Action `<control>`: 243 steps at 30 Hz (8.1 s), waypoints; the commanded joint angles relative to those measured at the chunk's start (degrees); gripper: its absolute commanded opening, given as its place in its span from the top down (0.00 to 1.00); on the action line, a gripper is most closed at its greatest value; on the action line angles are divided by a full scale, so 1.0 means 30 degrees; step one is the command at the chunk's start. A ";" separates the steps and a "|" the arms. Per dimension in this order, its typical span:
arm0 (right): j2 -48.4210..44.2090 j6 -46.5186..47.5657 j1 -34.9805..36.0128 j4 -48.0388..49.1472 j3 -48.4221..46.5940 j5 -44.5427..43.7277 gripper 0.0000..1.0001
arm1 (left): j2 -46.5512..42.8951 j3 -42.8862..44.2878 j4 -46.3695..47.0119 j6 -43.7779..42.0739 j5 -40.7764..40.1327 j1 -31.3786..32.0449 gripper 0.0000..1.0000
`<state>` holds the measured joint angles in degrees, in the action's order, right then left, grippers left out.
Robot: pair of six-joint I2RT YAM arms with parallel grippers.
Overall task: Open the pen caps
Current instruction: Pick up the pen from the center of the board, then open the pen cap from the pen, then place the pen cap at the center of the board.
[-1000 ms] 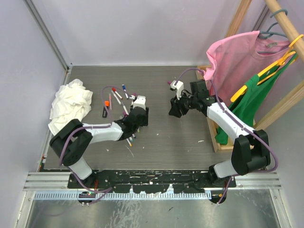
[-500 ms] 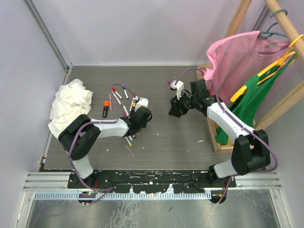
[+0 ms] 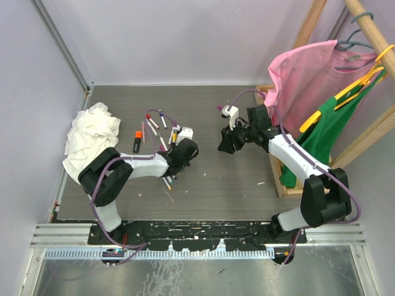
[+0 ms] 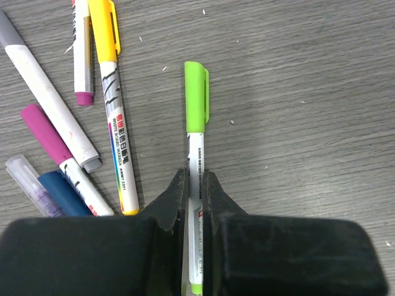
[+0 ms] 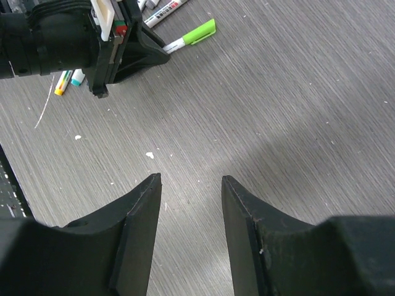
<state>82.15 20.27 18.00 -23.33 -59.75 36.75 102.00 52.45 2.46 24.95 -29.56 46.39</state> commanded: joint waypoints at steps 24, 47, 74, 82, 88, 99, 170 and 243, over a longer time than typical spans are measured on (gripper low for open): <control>-0.2108 -0.6052 0.0952 1.6396 0.7376 0.3710 0.49 | -1.1692 -0.8831 1.0942 0.3143 0.4446 -0.0358 1.00; -0.0162 -1.5843 0.3962 2.5216 0.8864 0.3984 0.40 | -0.8918 -1.0267 2.2139 0.7383 0.6283 -0.0552 1.00; 0.0453 -1.8024 0.4049 2.4477 0.8140 0.3329 0.88 | -0.6290 -0.9694 2.5137 0.8597 0.7599 -0.0108 0.96; 0.0015 -1.7514 0.3552 2.3216 0.7610 0.4004 0.99 | -0.8016 -1.1190 2.4544 0.8293 0.7754 -0.0380 0.51; -0.1101 -1.3803 0.3297 1.8680 0.6344 0.5216 0.99 | -1.1376 -1.1231 2.0121 0.9075 1.2528 -0.3192 0.17; -0.1040 -0.7535 0.1583 0.8421 0.2418 1.0585 0.99 | -1.5299 -0.9142 1.3420 0.6937 1.8307 -0.5272 0.02; 0.1921 -0.7550 0.1870 0.6419 0.1429 0.7180 0.99 | -0.2265 -0.1165 2.2204 1.1761 1.9581 -0.8759 1.00; 1.2207 -0.0576 -0.1028 -0.0898 -0.8971 -1.0334 0.62 | 1.6591 2.7626 -0.9405 0.9167 1.3309 -0.5473 0.02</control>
<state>118.67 18.94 15.27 -25.30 -84.88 4.40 151.26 135.09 -21.26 54.68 11.16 30.26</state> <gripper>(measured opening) 0.372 0.977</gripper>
